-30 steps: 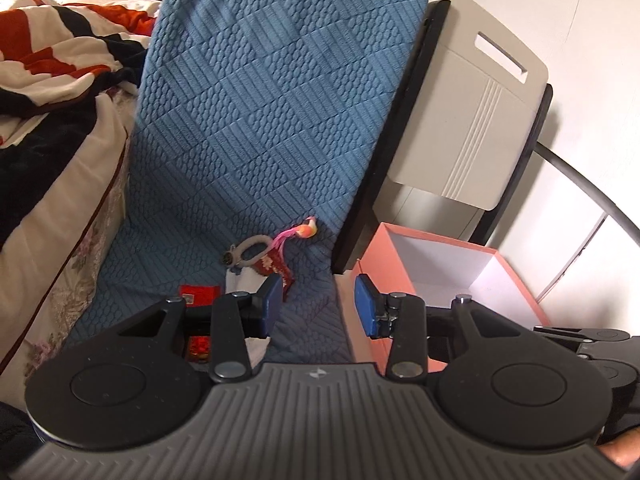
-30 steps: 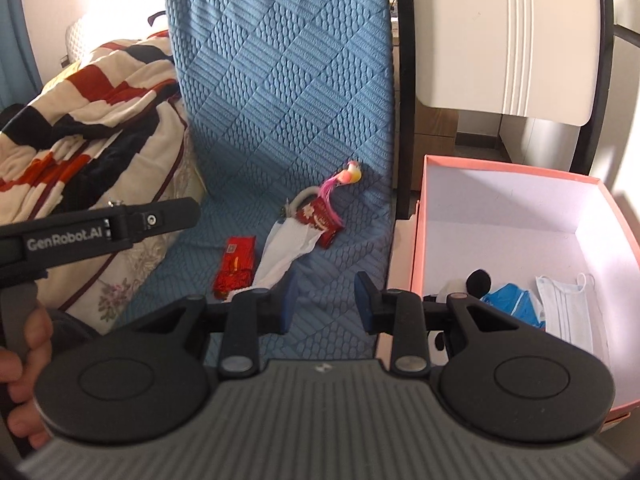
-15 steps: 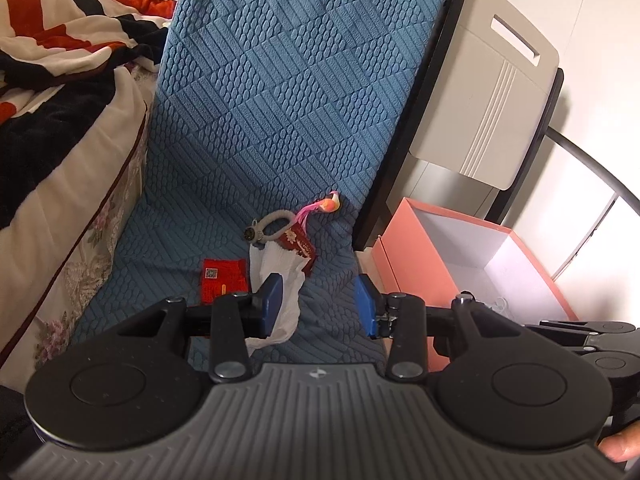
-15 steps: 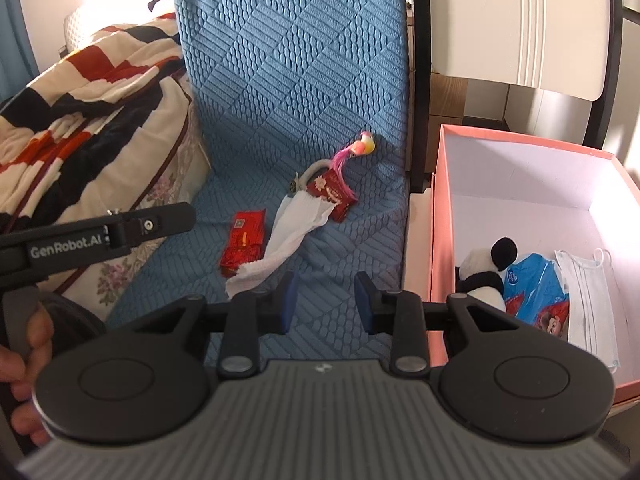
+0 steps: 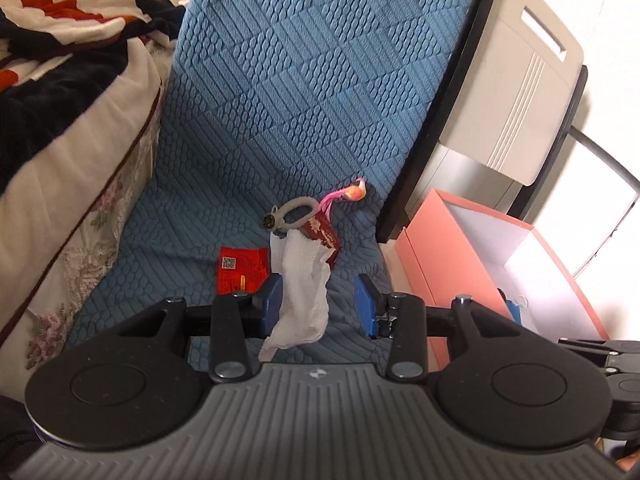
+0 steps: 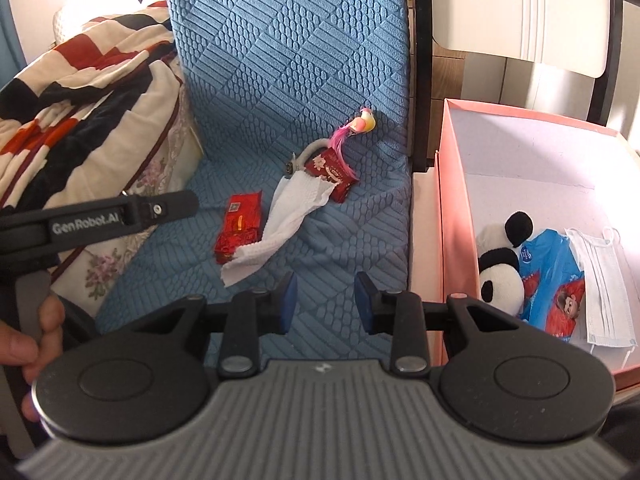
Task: Organize soft objects
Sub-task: 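Move both open tools back over the seat cushion, then lower the left tool onto the white tissue while the right tool reaches the red snack packet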
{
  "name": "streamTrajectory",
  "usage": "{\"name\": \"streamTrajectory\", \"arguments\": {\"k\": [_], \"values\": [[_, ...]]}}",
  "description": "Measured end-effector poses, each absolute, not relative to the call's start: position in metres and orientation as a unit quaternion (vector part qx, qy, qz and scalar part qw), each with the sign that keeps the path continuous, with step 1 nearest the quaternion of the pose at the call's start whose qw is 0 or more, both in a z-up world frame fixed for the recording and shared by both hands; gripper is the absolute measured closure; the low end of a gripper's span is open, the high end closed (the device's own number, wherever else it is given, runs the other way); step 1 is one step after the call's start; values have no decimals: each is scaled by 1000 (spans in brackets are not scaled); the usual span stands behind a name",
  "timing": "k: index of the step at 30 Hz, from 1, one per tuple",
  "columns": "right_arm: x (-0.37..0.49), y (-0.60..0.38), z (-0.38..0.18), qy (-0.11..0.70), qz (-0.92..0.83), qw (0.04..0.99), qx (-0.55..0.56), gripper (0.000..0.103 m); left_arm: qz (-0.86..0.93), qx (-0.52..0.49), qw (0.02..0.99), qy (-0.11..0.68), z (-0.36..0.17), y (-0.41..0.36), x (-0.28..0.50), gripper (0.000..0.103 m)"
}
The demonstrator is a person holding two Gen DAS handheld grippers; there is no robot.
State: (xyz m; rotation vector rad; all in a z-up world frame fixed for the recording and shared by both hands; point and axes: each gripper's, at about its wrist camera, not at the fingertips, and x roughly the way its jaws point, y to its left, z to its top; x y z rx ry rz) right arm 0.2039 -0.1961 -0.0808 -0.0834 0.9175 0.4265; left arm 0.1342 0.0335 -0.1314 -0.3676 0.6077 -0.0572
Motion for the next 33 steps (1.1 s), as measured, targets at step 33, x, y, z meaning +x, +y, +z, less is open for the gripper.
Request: {"name": "streamTrajectory", "arguments": {"k": [33], "values": [[283, -181, -116, 426, 219, 876, -46, 69, -14, -161, 923, 348, -175, 43, 213, 57]]}}
